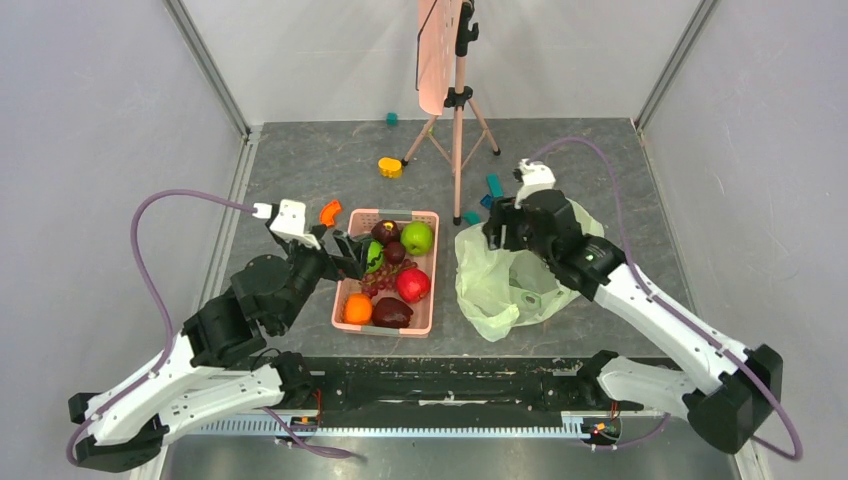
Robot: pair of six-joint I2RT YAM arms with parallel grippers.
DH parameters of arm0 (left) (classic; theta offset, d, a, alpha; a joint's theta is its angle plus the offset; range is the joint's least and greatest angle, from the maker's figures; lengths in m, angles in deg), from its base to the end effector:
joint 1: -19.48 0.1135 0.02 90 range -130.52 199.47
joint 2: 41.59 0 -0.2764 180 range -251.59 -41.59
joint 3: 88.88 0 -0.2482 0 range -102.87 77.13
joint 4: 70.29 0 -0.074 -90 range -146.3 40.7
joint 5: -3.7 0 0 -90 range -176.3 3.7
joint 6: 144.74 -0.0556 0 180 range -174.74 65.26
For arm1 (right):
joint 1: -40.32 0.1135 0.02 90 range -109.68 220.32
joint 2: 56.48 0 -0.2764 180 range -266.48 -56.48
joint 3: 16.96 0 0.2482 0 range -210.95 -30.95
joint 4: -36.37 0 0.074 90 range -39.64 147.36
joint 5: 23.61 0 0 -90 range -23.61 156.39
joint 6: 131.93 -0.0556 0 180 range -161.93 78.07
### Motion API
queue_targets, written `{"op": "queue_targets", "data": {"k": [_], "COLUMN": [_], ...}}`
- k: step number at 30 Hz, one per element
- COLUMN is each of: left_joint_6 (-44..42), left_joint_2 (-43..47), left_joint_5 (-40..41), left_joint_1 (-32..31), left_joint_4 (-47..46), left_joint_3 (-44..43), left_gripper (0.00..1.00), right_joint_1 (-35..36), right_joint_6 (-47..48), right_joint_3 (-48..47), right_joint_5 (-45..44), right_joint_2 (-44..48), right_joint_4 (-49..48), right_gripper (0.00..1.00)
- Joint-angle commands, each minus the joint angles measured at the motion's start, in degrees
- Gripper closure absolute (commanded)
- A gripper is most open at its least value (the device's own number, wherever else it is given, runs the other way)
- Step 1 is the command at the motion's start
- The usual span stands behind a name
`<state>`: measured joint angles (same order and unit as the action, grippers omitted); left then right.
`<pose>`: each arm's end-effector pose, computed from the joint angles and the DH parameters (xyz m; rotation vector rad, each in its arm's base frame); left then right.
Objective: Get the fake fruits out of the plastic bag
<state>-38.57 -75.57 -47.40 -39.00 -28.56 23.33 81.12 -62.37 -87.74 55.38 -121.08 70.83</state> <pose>0.0889 -0.0782 0.3899 0.1201 1.6897 -0.4000 0.2048 0.1628 0.3290 -0.2501 2.0718 0.4613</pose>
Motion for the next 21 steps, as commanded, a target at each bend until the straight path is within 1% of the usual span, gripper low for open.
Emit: {"op": "queue_targets", "data": {"k": [1, 3, 8, 16, 18, 21], "left_joint_6": [-2.3, -2.2, -1.7, -1.3, -1.4, -1.5], "left_joint_2": [-2.3, -3.4, -4.5, -3.8, -3.6, -3.6], "left_joint_5": [-2.7, -3.7, -5.1, -5.1, -5.4, -5.6], "left_joint_1": [0.2, 0.2, 0.2, 0.3, 0.2, 0.2], "left_joint_4": [-5.1, -5.5, -5.6, -5.5, -5.6, -5.4], "left_joint_3": [0.4, 0.4, 0.3, 1.3, 1.5, 1.5], "left_gripper": [0.00, 0.00, 0.00, 0.00, 0.00, 0.00], "right_joint_1": [-6.2, -7.8, -11.6, -17.2, -18.8, -20.3], "right_joint_6": [1.2, 1.5, 0.5, -1.0, -2.0, -4.5], "right_joint_3": [4.8, 5.7, 8.9, 11.1, 10.5, 8.9], "right_joint_5": [0.1, -0.4, -1.5, -2.2, -2.1, -4.1], "right_joint_2": [2.9, 2.3, 0.1, -8.0, -10.7, -13.9], "right_joint_4": [5.5, 7.5, 7.8, 2.4, 0.9, -0.6], "right_gripper": [0.35, 0.36, 0.40, 0.47, 0.47, 0.43]}}
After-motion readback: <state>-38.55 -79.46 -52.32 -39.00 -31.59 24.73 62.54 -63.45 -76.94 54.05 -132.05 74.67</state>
